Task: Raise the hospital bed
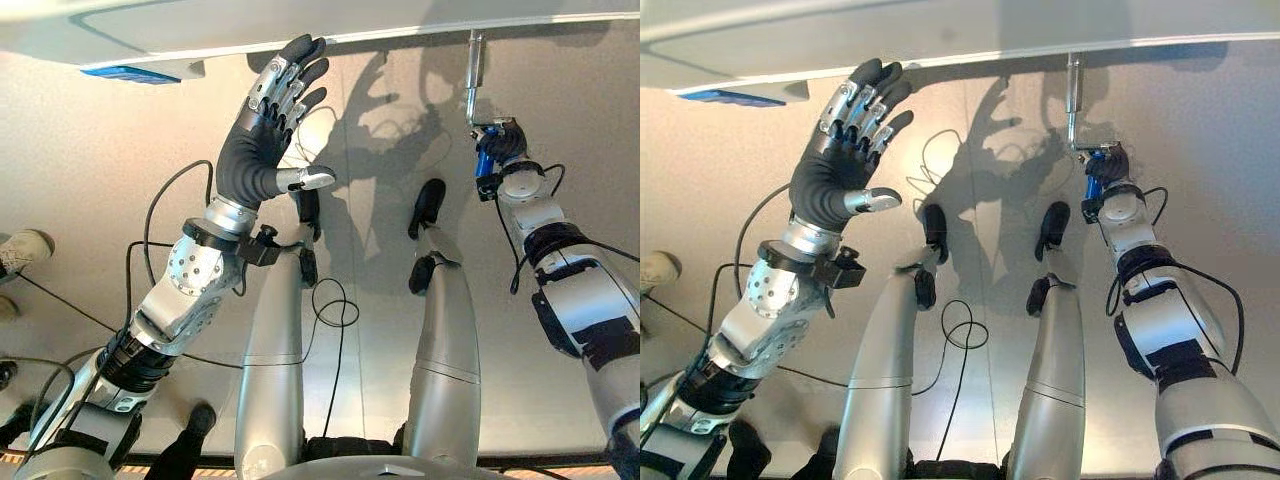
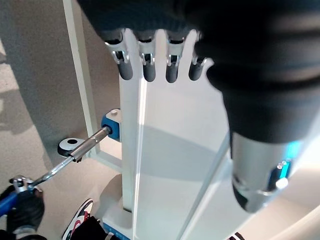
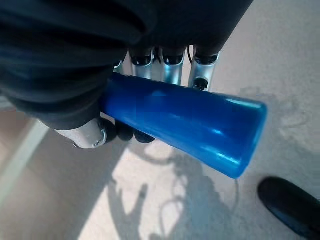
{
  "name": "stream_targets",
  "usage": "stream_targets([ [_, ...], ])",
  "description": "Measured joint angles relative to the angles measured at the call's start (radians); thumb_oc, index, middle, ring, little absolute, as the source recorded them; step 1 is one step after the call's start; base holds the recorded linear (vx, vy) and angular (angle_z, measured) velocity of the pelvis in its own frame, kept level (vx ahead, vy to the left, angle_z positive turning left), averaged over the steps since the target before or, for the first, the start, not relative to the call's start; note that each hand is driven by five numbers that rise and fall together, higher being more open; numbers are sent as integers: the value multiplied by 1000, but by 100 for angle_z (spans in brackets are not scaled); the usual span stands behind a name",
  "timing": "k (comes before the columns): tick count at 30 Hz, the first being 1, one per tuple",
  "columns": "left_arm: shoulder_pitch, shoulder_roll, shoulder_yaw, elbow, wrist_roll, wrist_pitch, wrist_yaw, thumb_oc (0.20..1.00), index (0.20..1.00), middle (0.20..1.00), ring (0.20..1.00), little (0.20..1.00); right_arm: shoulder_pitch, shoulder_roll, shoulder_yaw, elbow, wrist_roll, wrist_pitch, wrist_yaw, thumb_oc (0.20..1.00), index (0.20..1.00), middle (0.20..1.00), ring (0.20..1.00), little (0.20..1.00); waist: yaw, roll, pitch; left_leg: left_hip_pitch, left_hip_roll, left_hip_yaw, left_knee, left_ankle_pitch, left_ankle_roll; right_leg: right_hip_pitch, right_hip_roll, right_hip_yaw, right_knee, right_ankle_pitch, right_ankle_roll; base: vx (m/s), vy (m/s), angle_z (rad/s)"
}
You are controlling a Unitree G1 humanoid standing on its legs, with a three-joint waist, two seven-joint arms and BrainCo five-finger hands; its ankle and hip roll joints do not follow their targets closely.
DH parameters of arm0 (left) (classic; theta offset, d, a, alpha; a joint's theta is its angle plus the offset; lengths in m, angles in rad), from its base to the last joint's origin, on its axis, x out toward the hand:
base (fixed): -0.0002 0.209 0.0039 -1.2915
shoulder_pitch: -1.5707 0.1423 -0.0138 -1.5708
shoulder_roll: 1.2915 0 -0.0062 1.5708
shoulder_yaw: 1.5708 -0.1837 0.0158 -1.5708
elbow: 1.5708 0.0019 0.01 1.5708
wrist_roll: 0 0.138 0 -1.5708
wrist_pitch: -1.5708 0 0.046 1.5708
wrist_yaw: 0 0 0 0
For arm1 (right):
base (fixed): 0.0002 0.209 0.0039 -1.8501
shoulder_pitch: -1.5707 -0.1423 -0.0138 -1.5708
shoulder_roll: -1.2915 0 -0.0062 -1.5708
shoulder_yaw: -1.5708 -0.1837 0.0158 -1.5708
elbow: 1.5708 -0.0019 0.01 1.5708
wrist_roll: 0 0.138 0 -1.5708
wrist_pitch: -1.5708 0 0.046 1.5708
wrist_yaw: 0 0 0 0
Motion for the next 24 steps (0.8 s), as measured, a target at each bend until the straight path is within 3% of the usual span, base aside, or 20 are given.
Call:
stream_targets([
  [8,-28,-46,-28,8,-1,0,5,1000,1000,1000,1000,1000,5,78,31,40,-37,52,27,200,200,200,200,200,25,9,0,0,-2,-9,19,-6,-9,-9,-3,0,51,-26,-7,5,21,3],
  [14,-27,-80,-27,9,0,2,21,1000,1000,1000,1000,1000,11,163,40,15,-41,53,35,200,200,200,200,200,27,14,0,-1,-2,-14,24,-7,-11,-10,-4,-4,61,-33,-8,0,3,1],
  [24,-24,-99,-23,10,-11,6,55,1000,1000,1000,1000,1000,25,215,41,-51,-40,61,31,200,200,200,200,200,23,15,-1,-6,2,-27,35,-16,-23,-18,-2,-14,89,-55,-19,0,0,0],
])
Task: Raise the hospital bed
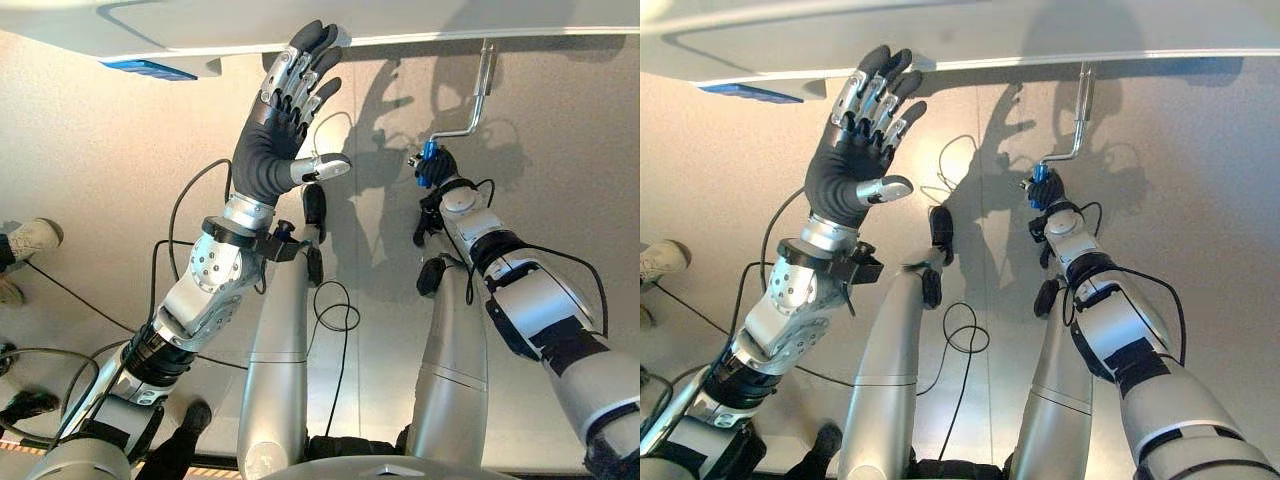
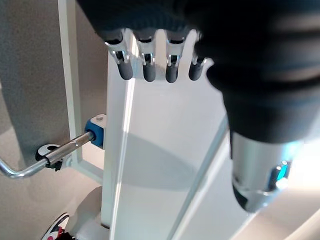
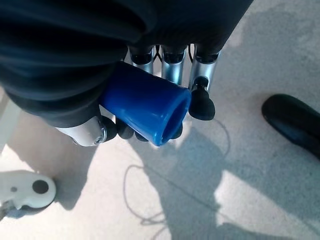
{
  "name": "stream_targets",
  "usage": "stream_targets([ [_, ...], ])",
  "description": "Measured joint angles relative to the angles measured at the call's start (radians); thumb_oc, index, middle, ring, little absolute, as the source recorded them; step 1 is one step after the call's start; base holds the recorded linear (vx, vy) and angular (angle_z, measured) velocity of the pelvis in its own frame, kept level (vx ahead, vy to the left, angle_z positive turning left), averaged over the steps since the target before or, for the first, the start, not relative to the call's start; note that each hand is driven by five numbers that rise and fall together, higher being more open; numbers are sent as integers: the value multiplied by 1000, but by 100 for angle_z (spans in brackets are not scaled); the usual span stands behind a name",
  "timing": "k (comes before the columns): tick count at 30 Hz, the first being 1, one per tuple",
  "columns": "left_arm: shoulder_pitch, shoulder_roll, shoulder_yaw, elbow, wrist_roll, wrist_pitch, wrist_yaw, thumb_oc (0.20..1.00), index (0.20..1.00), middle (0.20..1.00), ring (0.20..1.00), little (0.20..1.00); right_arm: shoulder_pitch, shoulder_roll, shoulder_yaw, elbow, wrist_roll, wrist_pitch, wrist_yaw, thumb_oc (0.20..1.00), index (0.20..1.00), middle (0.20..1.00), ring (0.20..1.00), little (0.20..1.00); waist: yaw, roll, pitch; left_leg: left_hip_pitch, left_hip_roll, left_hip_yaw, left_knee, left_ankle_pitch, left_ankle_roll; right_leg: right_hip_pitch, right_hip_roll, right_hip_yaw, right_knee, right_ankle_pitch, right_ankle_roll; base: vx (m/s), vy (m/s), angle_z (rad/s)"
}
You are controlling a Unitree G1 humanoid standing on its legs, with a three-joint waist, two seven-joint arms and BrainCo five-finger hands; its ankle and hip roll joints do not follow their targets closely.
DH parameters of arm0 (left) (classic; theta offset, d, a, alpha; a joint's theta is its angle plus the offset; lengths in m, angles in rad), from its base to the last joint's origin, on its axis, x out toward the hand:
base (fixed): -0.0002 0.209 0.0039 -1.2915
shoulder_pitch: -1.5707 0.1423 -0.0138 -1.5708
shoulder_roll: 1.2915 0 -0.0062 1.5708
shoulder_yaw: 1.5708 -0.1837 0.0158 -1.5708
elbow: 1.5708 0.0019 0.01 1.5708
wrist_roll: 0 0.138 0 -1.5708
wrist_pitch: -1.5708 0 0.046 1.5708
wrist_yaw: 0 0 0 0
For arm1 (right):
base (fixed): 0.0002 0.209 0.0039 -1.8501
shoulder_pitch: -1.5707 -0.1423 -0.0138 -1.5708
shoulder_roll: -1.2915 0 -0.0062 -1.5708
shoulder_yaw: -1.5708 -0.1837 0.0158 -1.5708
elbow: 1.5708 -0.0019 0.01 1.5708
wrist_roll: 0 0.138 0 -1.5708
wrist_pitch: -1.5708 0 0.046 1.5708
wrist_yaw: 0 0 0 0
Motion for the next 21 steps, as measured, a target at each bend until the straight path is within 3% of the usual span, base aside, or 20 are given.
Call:
stream_targets([
  [12,28,-11,39,0,0,1,28,1000,1000,1000,1000,1000,65,7,46,-234,4,22,1,200,200,200,200,200,-23,1,-1,1,10,-1,8,-3,-7,-4,8,0,12,-5,-7,0,0,0],
  [16,42,-5,60,-1,0,0,35,1000,1000,1000,1000,1000,158,-44,92,-510,53,42,5,200,200,200,200,200,-31,1,-1,1,15,1,10,-5,-10,-5,14,0,12,-5,-9,-2,4,-2],
  [21,51,-1,76,-1,1,0,42,1000,1000,1000,1000,1000,209,-81,113,-659,134,35,25,200,200,200,200,200,-30,1,-1,0,25,1,10,-7,-13,-9,22,0,13,-6,-13,-1,3,-3],
])
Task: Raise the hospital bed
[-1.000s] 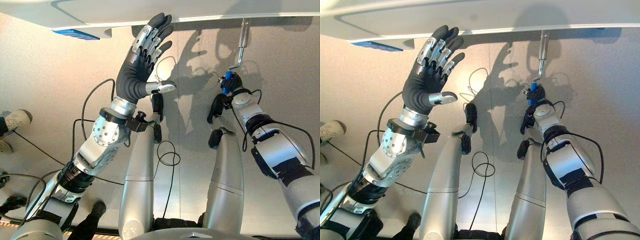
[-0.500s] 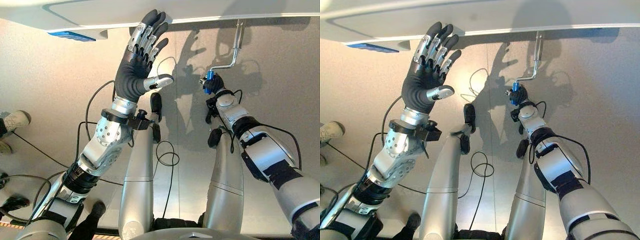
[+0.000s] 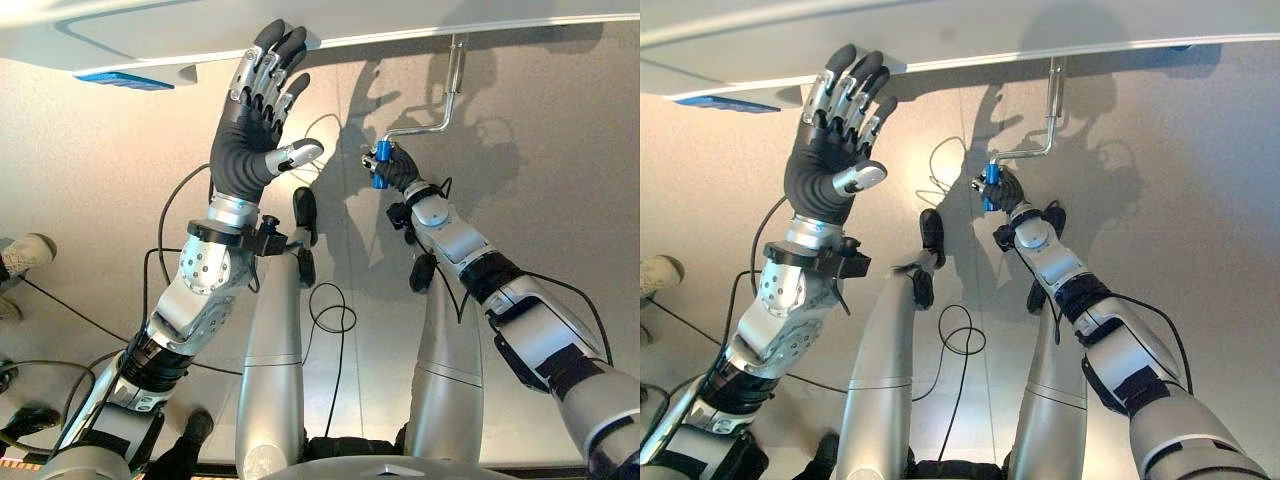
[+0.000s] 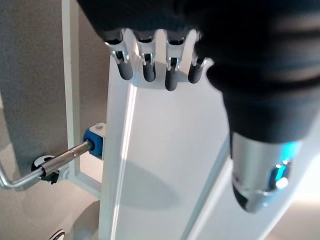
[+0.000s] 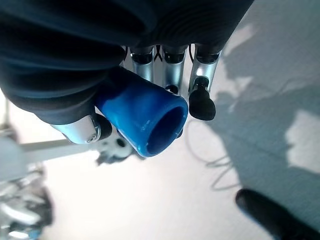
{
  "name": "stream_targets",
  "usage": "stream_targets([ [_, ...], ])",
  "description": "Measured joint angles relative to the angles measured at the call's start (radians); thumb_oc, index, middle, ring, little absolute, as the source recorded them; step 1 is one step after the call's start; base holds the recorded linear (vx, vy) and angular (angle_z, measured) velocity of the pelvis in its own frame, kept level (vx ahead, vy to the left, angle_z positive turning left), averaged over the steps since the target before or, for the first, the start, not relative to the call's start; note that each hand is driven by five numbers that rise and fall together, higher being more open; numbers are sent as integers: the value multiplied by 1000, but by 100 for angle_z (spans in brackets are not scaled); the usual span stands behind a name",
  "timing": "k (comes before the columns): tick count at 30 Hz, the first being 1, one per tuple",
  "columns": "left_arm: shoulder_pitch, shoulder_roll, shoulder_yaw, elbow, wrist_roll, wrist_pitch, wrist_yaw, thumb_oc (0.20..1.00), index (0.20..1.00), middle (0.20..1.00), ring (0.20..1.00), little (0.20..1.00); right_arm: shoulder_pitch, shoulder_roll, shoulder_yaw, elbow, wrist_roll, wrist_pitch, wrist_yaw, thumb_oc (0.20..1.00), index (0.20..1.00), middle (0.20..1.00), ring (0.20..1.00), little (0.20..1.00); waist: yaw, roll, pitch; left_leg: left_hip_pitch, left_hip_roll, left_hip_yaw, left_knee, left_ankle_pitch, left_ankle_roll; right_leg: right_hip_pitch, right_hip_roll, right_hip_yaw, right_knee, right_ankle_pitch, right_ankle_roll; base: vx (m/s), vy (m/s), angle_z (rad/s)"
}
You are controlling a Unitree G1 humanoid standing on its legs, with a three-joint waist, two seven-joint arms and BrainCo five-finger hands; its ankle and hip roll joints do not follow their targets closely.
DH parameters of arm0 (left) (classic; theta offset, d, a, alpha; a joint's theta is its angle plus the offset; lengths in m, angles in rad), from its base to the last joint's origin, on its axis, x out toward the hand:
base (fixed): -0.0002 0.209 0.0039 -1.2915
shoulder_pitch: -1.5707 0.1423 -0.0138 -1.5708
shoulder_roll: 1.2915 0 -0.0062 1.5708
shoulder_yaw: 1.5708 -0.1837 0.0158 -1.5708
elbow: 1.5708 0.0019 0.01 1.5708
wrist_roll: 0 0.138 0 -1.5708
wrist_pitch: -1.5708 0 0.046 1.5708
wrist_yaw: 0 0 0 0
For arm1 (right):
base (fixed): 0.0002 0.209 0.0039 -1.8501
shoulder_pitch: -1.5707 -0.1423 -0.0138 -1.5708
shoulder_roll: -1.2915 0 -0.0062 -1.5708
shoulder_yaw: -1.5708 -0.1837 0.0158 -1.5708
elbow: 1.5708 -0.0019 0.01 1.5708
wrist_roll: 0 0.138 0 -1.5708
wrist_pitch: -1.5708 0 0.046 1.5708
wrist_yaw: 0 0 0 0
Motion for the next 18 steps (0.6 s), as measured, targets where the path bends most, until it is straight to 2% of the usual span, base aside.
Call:
stream_targets([
  [12,17,22,7,0,2,-1,1,1000,1000,1000,1000,1000,104,-90,7,-259,173,-22,48,200,200,200,200,200,-2,0,0,-1,1,0,4,-3,-4,-8,1,-1,18,-12,-7,0,0,0],
  [18,35,43,9,-1,2,-1,1,1000,1000,1000,1000,1000,158,-147,-4,-372,273,-63,65,200,200,200,200,200,-5,0,1,-3,2,-3,17,-7,-10,-11,1,-1,36,-21,-8,0,0,0],
])
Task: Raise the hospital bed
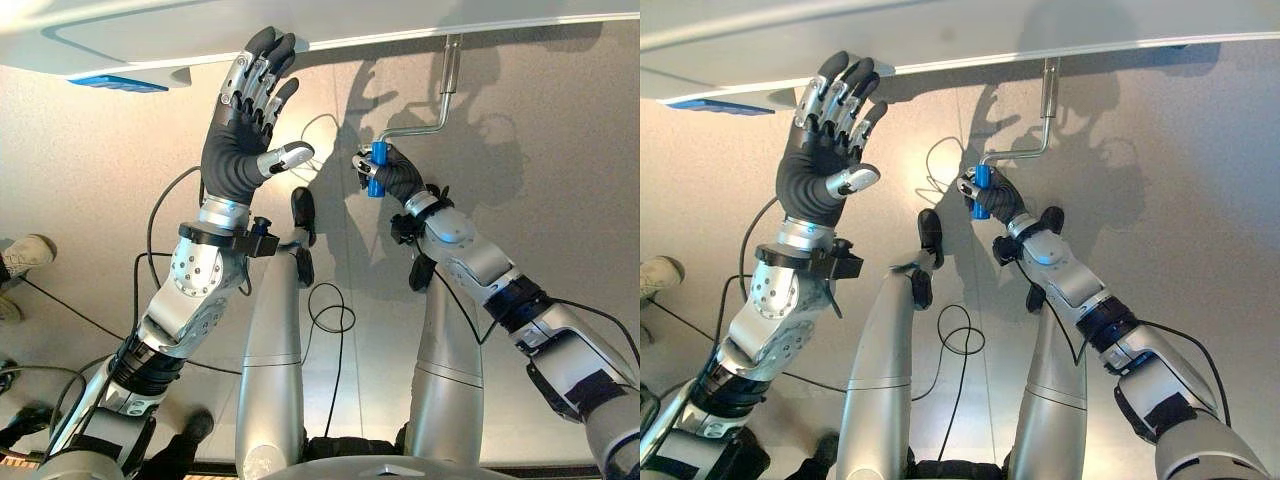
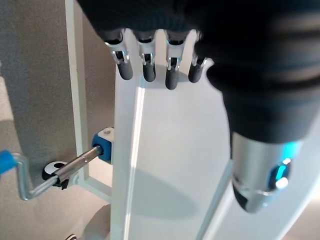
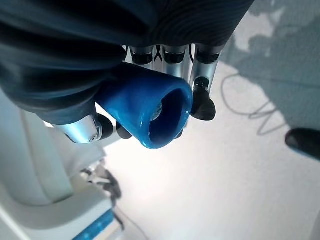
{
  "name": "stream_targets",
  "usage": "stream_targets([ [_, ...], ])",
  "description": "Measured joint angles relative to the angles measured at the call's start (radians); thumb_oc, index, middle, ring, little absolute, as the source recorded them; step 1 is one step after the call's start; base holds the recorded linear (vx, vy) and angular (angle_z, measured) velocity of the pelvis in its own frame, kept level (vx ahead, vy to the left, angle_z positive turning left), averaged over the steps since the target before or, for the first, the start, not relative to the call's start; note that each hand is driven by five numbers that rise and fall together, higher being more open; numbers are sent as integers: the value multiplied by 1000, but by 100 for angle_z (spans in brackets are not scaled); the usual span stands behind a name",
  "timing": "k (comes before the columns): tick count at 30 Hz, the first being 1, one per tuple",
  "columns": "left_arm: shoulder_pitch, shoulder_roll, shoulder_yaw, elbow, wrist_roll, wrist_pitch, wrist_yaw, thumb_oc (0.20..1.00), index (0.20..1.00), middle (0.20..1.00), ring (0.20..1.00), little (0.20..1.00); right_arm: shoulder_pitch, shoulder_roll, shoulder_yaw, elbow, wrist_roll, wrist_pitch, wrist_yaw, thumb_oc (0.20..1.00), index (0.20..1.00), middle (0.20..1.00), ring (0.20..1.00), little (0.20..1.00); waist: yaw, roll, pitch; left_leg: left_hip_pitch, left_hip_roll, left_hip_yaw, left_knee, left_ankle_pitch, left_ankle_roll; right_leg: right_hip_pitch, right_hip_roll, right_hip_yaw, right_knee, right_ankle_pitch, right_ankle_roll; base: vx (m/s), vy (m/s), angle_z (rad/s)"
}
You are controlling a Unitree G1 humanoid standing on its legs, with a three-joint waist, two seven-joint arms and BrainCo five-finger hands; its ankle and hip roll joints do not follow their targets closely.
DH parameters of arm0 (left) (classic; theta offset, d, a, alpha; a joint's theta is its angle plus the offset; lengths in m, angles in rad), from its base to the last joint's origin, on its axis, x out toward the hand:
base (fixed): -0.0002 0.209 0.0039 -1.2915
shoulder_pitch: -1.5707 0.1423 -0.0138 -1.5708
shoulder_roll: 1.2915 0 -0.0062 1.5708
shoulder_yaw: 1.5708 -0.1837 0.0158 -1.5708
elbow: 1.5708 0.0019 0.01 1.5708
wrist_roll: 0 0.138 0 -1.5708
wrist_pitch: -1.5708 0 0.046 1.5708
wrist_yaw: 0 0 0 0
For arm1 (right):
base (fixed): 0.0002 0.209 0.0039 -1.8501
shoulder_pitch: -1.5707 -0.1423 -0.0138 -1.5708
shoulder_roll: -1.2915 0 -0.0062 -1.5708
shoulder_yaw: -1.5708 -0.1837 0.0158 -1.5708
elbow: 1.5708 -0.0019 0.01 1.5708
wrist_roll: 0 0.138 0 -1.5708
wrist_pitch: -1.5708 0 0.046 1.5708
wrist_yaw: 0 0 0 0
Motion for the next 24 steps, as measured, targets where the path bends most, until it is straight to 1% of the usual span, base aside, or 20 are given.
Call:
stream_targets([
  [2,8,10,0,0,0,0,0,1000,1000,1000,1000,1000,27,-23,-7,-42,32,-28,7,200,200,200,200,200,-5,0,0,0,-1,-1,4,-1,0,1,0,0,1,-1,2,0,0,0],
  [5,23,16,22,0,0,0,-2,1000,1000,1000,1000,1000,74,-35,-41,-105,72,-47,19,200,200,200,200,200,-21,0,0,0,-2,0,8,-1,1,2,-2,1,2,-1,4,0,0,0],
  [12,49,41,35,-3,-1,-2,-27,1000,1000,1000,1000,1000,165,-48,-113,-189,174,-88,47,200,200,200,200,200,-19,0,0,3,-2,1,12,-2,2,7,-1,2,3,1,4,0,0,0],
  [15,57,51,38,-3,-2,-3,-38,1000,1000,1000,1000,1000,178,-50,-128,-194,193,-97,55,200,200,200,200,200,-20,0,0,5,-1,1,12,-1,3,11,0,2,-2,4,6,0,0,0],
  [19,75,50,48,-5,-2,-3,-58,1000,1000,1000,1000,1000,235,-55,-194,-229,206,-113,66,200,200,200,200,200,-22,-1,0,6,-2,3,13,-1,6,16,0,4,-9,8,11,0,0,0],
  [21,85,50,69,-8,-2,-4,-65,1000,1000,1000,1000,1000,256,-56,-222,-230,206,-127,67,200,200,200,200,200,-24,-1,1,7,-1,4,10,0,9,20,1,4,-22,16,14,-4,-9,-3],
  [24,92,51,82,-13,-2,-7,-74,1000,1000,1000,1000,1000,272,-61,-251,-230,206,-138,62,200,200,200,200,200,-39,-2,1,9,-3,5,8,0,16,29,1,5,-35,24,19,0,0,0],
])
